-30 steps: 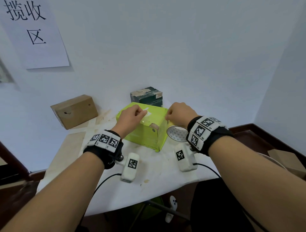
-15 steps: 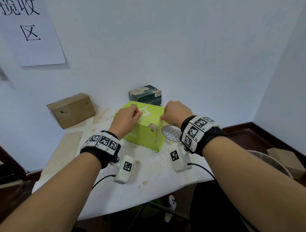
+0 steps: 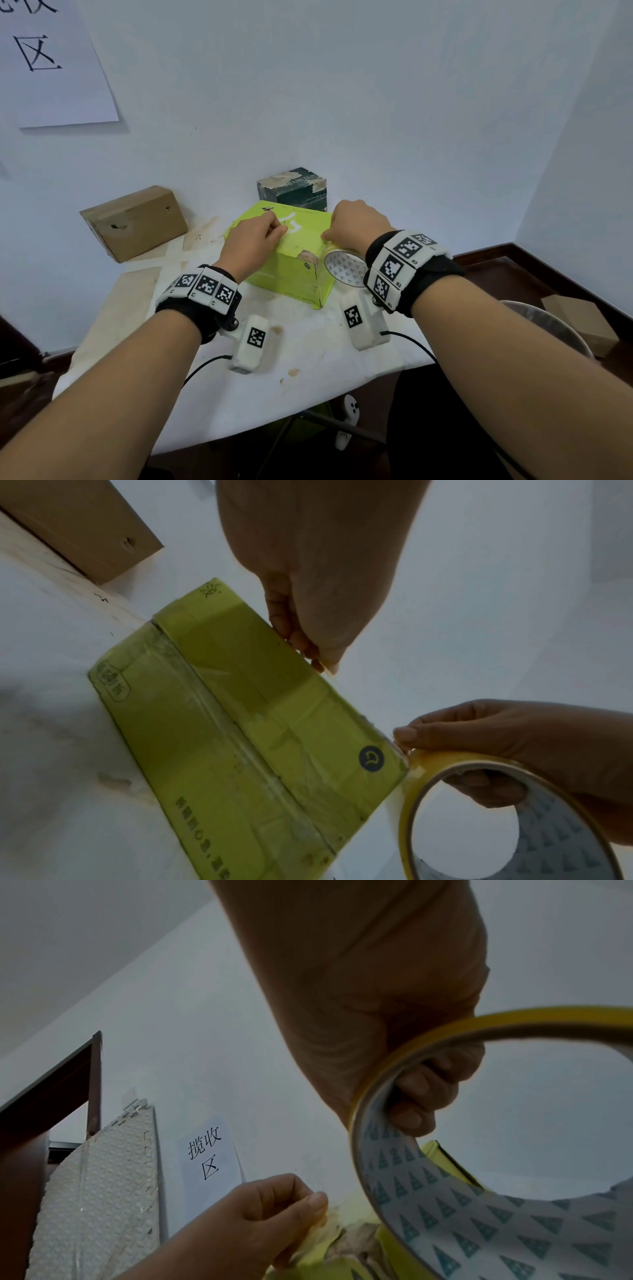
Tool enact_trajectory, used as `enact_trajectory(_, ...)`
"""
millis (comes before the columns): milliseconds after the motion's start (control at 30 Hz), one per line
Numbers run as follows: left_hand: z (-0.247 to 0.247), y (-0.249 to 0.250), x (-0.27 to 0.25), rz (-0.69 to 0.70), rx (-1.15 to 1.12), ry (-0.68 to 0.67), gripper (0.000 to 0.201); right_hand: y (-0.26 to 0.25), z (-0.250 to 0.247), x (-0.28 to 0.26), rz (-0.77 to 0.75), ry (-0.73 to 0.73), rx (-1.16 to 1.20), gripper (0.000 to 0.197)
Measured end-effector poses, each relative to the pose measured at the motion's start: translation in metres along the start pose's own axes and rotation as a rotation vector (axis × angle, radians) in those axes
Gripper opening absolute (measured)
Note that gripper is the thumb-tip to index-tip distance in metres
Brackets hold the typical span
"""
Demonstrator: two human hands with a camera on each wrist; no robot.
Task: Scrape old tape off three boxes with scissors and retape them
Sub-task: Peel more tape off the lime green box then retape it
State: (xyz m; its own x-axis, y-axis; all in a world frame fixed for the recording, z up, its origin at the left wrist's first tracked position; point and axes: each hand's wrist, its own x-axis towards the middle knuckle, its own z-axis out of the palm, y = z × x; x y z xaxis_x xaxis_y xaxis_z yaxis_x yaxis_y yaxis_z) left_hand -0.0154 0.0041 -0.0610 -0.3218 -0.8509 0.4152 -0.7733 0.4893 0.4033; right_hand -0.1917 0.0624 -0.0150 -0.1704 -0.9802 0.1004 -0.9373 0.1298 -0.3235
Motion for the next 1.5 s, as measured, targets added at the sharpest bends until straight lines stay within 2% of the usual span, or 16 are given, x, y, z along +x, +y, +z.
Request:
enact_trajectory(167, -0.001, -0.002, -0.001, -0.002, -0.003, -0.020, 0.021, -0.001, 0.006, -0.002, 0.005, 0.006, -0.005, 0.009)
enact_trajectory(400, -0.001, 0.000, 0.000, 0.004, 0.029, -0.020, 0.021, 0.000, 0.007, -0.004, 0.021, 0.019, 0.018, 0.021)
enact_trajectory(600, 0.000, 0.000, -0.001, 0.015, 0.055, -0.019, 0.022, 0.000, 0.011, -0.003, 0.016, 0.018, 0.013, 0.016)
enact_trajectory(700, 0.000, 0.001, -0.002, 0.027, 0.067, -0.024, 0.021, 0.001, 0.010, -0.003, 0.020, 0.004, 0.012, 0.007)
enact_trajectory(800, 0.000, 0.000, -0.002, 0.051, 0.051, -0.035, 0.021, 0.002, 0.013, -0.002, 0.026, 0.007, 0.023, 0.008)
enact_trajectory(1267, 0.002, 0.003, -0.001, 0.115, 0.133, -0.100, 0.017, 0.012, 0.023, 0.002, 0.032, 0.003, 0.113, 0.032)
enact_trajectory(1400, 0.000, 0.005, 0.001, 0.070, 0.106, -0.114, 0.009, 0.014, 0.025, 0.003, 0.033, -0.002, 0.130, 0.033)
enact_trajectory(1500, -0.001, 0.002, 0.002, 0.044, 0.081, -0.112, 0.015, 0.014, 0.025, 0.003, 0.035, -0.008, 0.143, 0.033)
